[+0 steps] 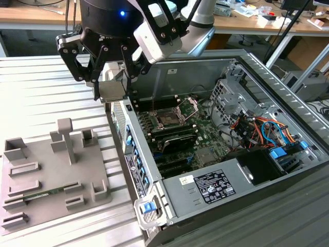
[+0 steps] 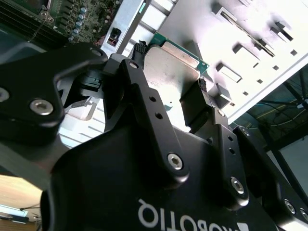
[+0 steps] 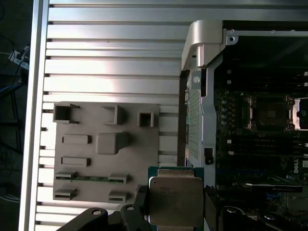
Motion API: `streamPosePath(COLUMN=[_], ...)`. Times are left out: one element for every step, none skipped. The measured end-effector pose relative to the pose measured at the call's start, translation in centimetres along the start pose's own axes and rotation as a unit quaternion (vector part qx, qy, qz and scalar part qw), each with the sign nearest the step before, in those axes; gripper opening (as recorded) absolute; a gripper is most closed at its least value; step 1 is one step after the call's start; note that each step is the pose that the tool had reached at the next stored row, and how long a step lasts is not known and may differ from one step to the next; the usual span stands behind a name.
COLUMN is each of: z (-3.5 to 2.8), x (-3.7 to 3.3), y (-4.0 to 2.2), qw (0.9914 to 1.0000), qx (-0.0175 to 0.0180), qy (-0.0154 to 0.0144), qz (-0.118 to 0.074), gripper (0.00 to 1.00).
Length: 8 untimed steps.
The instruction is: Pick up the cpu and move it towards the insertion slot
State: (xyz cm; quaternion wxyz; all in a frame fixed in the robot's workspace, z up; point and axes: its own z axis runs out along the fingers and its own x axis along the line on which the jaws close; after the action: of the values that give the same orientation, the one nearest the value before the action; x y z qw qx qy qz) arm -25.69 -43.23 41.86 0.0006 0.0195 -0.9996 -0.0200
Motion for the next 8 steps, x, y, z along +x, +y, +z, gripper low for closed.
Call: streamPosePath(z=[0.0, 0.0, 0.0, 0.0, 0.0, 0.0, 0.0, 0.0], x=[-0.07, -0.26, -0.41, -0.57, -0.66, -0.74, -0.86, -0.95], y=[0.0, -0.01, -0.02, -0.02, -0.02, -0.03, -0.03, -0.04], qw=[1.0, 1.0, 1.0, 1.0, 1.0, 1.0, 1.0, 1.0], qx=[0.0, 0.0, 0.0, 0.0, 0.0, 0.0, 0.0, 0.0], qy=[0.0, 0.0, 0.0, 0.0, 0.0, 0.0, 0.0, 0.0], qz=[0.0, 0.0, 0.0, 0.0, 0.0, 0.0, 0.0, 0.0], gripper=[0.55, 0.55, 0.55, 0.55, 0.55, 0.55, 0.55, 0.55])
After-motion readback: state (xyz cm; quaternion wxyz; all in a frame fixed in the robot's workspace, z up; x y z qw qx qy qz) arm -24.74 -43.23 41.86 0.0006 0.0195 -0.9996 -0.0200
